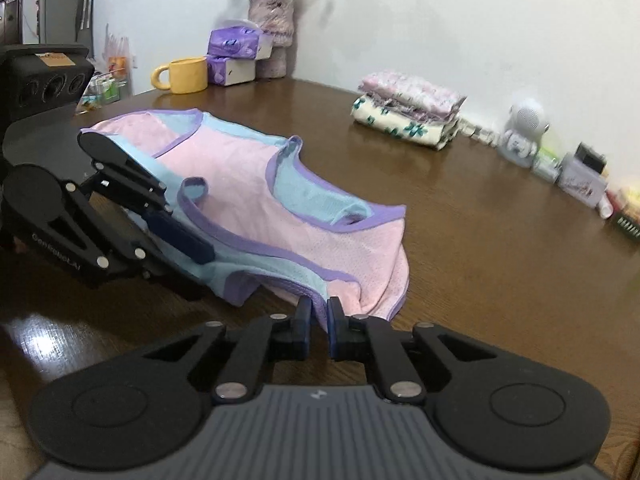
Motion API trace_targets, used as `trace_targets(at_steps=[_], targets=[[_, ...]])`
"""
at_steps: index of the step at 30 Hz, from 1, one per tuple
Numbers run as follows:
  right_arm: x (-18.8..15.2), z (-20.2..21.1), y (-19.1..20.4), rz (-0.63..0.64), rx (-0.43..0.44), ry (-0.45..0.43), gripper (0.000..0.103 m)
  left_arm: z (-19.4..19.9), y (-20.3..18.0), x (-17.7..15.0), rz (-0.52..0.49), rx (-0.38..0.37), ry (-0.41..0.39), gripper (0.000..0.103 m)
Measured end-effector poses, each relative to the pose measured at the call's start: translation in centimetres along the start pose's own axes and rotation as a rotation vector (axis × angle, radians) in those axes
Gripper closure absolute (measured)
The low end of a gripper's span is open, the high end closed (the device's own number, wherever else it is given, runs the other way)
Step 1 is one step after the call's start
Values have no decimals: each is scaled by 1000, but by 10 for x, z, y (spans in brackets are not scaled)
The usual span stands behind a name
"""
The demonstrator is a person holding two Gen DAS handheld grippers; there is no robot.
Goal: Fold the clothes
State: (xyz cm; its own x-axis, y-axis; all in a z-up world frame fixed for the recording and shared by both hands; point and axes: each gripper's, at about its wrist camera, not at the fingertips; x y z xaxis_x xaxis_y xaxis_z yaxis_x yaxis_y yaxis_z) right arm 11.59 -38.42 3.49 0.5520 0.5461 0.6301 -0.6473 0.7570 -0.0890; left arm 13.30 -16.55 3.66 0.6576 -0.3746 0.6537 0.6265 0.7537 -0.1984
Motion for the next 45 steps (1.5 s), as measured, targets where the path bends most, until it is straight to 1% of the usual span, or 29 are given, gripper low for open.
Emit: trace_targets(at_steps=[3, 4, 5, 7, 9, 10, 11, 12, 13, 16, 18, 20, 22, 25, 27, 29, 32, 37, 39, 42, 43, 45], targets=[[-4, 5, 4, -17, 0, -6, 91, 14, 3, 3, 45, -54, -69, 69], [-6, 8, 5, -29, 7, -11, 91, 17, 4, 5, 62, -61, -90, 69], [-9, 11, 6, -49, 14, -17, 91, 19, 6, 6, 78, -60, -107, 70], [-14, 16, 9, -108, 30, -32, 91, 16, 9, 10, 97, -41, -105, 74], [-20, 17, 9, -200, 57, -50, 91, 8, 12, 13, 112, -24, -85, 82], [-22, 16, 7, -263, 75, -57, 87, 4, 13, 13, 116, -26, -71, 87], [-26, 15, 5, -330, 94, -65, 85, 0, 14, 13, 116, -28, -60, 87], [-30, 13, 3, -404, 115, -75, 78, -3, 14, 14, 113, -29, -50, 87], [-33, 9, 1, -469, 136, -81, 76, -6, 13, 14, 107, -25, -41, 87], [-46, 0, -3, -663, 190, -118, 76, -10, 11, 16, 78, -5, -18, 87], [-54, -3, -3, -779, 241, -168, 76, -13, 9, 17, 60, 3, -2, 87], [-60, -6, -2, -873, 261, -213, 76, -14, 7, 18, 33, 8, 4, 87], [-68, -8, -1, -961, 272, -255, 70, -15, 5, 19, 4, 11, 7, 87], [-77, -10, -1, -1068, 281, -309, 70, -16, 3, 20, -36, 5, 11, 87], [-80, -11, 0, -1114, 275, -351, 70, -17, 5, 21, -32, -15, 11, 87], [-79, -12, 2, -1139, 254, -375, 70, -17, 9, 21, -18, -38, 12, 87], [-77, -19, 5, -1186, 225, -374, 70, -17, 13, 22, -3, -69, 9, 87], [-77, -24, 7, -1252, 203, -392, 72, -9, 13, 19, -33, -99, -8, 87], [-73, -28, 6, -1262, 193, -385, 73, -7, 11, 19, -50, -112, -9, 87], [-68, -30, 9, -1268, 164, -369, 82, -6, 4, 20, -102, -122, -8, 82], [-66, -30, 9, -1268, 154, -364, 82, -6, -1, 20, -128, -121, -10, 80], [-64, -29, 11, -1263, 142, -364, 83, -7, -9, 22, -173, -109, -13, 80]])
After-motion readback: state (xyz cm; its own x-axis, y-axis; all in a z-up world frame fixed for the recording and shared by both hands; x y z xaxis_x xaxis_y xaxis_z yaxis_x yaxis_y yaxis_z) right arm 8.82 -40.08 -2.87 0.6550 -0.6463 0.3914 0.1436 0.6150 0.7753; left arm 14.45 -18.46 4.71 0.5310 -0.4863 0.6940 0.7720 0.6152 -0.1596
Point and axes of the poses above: each gripper's, at about its wrist camera, not at the fingertips, and z roughly against the way its jaws point, y to its left, x to its top, and after that the axes turned 9 degrees about y, right-handed
